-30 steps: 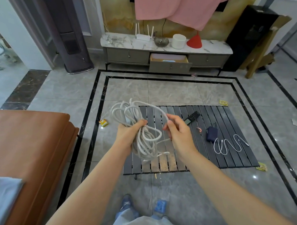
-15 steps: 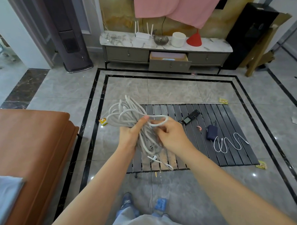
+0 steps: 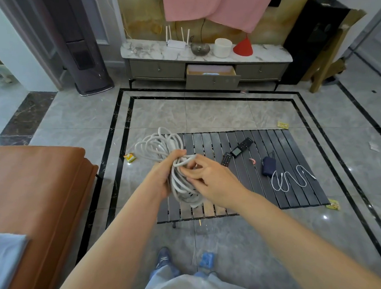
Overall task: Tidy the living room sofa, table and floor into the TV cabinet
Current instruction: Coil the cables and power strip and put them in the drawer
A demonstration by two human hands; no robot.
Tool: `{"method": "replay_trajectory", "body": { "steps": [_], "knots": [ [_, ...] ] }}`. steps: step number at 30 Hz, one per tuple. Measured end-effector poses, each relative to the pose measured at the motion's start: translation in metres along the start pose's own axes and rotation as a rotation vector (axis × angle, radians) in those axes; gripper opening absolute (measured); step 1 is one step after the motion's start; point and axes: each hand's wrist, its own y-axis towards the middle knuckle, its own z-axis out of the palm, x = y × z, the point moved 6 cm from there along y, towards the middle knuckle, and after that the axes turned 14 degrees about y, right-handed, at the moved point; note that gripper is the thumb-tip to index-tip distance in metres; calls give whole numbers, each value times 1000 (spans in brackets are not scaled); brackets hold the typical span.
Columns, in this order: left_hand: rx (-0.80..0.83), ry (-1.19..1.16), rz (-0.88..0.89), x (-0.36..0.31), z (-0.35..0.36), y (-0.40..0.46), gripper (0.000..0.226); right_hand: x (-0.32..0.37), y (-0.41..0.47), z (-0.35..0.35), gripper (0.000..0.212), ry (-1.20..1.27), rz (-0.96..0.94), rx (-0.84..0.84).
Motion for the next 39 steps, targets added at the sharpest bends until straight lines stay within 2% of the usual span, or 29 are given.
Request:
{"method": "replay_trajectory", "body": {
  "steps": [2,4,10,12,14,15,17,19,20,22,23,25,26,28,30,35,39],
  "knots": [
    [15,27,-5,-3,0,1,27,-6,0,-2,15,151,27,-40],
    [7,14,7,-7,1,-1,14,-11,0,-9,10,298,85,-150],
    [-53,-86,61,-14,4,-4,10,-28,-13,-25,15,659,260,-431],
    [-67,-105,51,-15,4,-6,10,-46,-23,-25,18,710,392,-576],
    [-47,-120,40,-18,6,-8,13,-77,-34,-20,20,708,627,-661],
    [-35,-121,43,-20,6,-8,14,-94,-38,-11,20,723,775,-616],
    [-21,-110,55,-22,5,-6,16,-115,-52,20,33,907,1118,-411],
    [-13,-101,75,-26,6,-7,19,-113,-70,50,53,1293,1361,-267],
    [-9,-93,82,-27,6,-8,20,-110,-75,62,63,1481,1405,-227],
    [18,-65,82,-31,7,-7,29,-102,-77,79,79,1763,1386,-176],
    [48,-42,76,-31,7,-7,39,-100,-74,82,78,1870,1348,-206],
    [94,-5,65,-31,4,-10,54,-99,-65,79,64,2040,1249,-385],
    [110,2,54,-30,1,-12,51,-98,-59,74,57,2097,1192,-468],
    [139,34,23,-29,-8,-14,32,-94,-49,59,51,2142,1078,-529],
    [151,150,-47,-26,-11,-17,22,-90,-42,40,46,2093,988,-533],
    [116,290,-163,-9,-6,-14,31,-62,-21,2,27,1838,769,-516],
    [84,281,-112,-2,3,-11,7,-38,-4,-9,28,1608,635,-479]
  ]
}}
